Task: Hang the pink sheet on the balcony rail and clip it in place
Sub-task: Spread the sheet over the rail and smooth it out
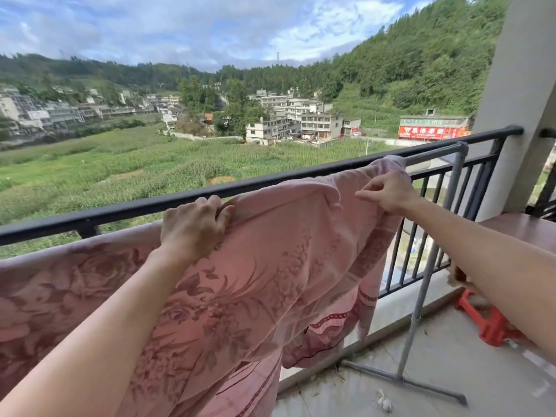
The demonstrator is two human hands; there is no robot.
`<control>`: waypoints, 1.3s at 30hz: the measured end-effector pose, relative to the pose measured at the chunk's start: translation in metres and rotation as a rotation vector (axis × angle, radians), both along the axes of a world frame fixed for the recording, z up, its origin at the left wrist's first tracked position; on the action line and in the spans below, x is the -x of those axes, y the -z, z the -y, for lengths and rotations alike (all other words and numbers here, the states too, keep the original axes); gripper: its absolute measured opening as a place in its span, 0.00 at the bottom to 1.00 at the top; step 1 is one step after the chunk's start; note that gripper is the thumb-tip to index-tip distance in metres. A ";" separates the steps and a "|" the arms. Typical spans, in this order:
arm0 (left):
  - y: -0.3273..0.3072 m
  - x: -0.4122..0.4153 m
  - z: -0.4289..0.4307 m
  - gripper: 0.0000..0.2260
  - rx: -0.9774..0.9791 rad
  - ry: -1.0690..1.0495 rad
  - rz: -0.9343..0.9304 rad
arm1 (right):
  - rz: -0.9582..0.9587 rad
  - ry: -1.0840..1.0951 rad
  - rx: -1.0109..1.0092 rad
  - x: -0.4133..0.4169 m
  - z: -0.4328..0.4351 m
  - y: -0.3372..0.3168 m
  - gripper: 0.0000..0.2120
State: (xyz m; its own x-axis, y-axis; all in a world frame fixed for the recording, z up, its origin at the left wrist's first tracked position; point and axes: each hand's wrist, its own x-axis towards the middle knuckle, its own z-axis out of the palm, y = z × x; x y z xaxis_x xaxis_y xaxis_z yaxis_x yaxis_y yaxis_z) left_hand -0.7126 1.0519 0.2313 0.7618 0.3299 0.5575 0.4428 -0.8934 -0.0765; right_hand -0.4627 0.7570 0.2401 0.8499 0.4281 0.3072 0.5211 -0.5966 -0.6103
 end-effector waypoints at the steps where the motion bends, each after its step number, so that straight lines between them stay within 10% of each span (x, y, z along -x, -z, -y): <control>1: -0.001 0.001 0.000 0.21 0.003 -0.009 -0.003 | 0.063 0.172 -0.070 -0.011 0.010 -0.002 0.09; 6: -0.003 0.014 -0.006 0.20 0.006 -0.065 0.001 | -0.180 0.404 -0.142 -0.037 0.028 -0.005 0.34; 10: -0.004 0.029 -0.012 0.21 0.026 -0.149 0.005 | -0.461 0.148 -0.339 -0.043 0.014 0.009 0.18; 16: -0.019 0.022 0.013 0.24 0.041 -0.168 -0.005 | -0.303 -0.088 -0.911 -0.062 0.041 -0.077 0.09; 20: -0.030 0.058 0.016 0.29 0.037 -0.331 0.021 | 0.006 -0.141 -0.933 -0.037 0.072 -0.115 0.09; 23: -0.036 0.111 0.023 0.27 0.039 -0.399 0.002 | 0.116 -0.234 -0.685 0.011 0.078 -0.082 0.17; 28: -0.037 0.149 0.035 0.22 0.078 -0.517 0.027 | -0.335 -0.457 0.489 0.038 0.095 0.010 0.08; 35: -0.033 0.132 0.098 0.29 0.005 -0.190 0.054 | 0.561 -0.331 0.098 0.086 0.046 -0.076 0.18; 39: -0.042 0.094 0.104 0.23 0.083 -0.243 0.050 | 0.511 -0.472 0.344 0.100 -0.004 -0.073 0.29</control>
